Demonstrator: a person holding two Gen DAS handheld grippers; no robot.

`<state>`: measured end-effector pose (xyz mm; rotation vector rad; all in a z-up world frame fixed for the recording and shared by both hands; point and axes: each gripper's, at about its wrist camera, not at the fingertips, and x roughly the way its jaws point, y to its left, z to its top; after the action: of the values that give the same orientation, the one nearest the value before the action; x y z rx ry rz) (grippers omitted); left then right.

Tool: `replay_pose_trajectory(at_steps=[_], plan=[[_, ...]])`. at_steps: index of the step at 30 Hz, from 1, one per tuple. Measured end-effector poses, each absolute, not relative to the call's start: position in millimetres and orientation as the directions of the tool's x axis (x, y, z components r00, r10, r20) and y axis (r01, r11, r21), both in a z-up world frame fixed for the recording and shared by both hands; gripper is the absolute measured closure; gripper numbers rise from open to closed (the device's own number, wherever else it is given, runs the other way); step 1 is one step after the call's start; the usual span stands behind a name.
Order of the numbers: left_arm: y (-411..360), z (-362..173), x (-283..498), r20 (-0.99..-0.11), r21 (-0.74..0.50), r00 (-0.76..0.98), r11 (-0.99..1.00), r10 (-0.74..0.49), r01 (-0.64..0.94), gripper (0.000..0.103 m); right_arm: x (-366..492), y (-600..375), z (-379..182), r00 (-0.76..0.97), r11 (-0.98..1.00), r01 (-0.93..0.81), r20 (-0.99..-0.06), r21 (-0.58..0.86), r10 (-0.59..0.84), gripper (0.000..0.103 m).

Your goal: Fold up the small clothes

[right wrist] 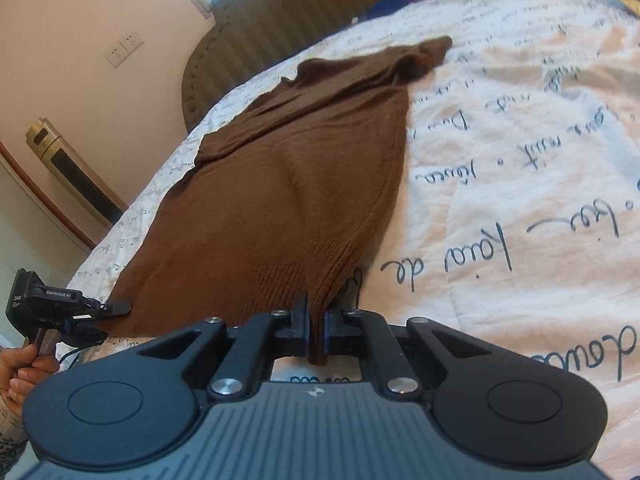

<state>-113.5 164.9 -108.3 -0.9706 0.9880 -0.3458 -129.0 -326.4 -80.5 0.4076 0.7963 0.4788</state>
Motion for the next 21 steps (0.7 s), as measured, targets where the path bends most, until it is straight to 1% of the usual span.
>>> replay_pose_trajectory(at_steps=[3,5,8,10,11,13,17,21], plan=[[171,-100,-117,-0.501,-0.839,0.571,0.526,-0.65,-0.138,0.099,-134,-329,-64,0.64,0.826,-0.279,-0.546,0.49,0.54,0.098],[173,-94,-116,-0.487,-0.845,0.583,0.519,-0.65,-0.128,0.099,-131,-329,-52,0.654,0.821,-0.299,-0.522,0.487,0.547,0.098],[178,-84,-107,-0.426,-0.877,0.614,0.469,-0.664,-0.101,0.099,-122,-328,-34,0.67,0.813,-0.342,-0.484,0.471,0.563,0.098],[179,-76,-93,-0.386,-0.897,0.629,0.435,-0.674,-0.085,0.099,-109,-327,-24,0.677,0.799,-0.352,-0.458,0.487,0.577,0.098],[179,-71,-85,-0.361,-0.906,0.64,0.418,-0.678,-0.069,0.099,-101,-328,-20,0.678,0.791,-0.36,-0.444,0.495,0.586,0.098],[178,-62,-65,-0.34,-0.911,0.649,0.411,-0.681,-0.046,0.099,-83,-330,-10,0.695,0.79,-0.363,-0.421,0.495,0.583,0.098],[177,-46,-16,-0.263,-0.931,0.685,0.365,-0.679,0.004,0.099,-34,-338,2,0.711,0.759,-0.358,-0.367,0.544,0.6,0.098],[187,-43,39,-0.195,-0.954,0.737,0.299,-0.648,0.01,0.099,32,-351,5,0.713,0.722,-0.318,-0.347,0.614,0.609,0.098]])
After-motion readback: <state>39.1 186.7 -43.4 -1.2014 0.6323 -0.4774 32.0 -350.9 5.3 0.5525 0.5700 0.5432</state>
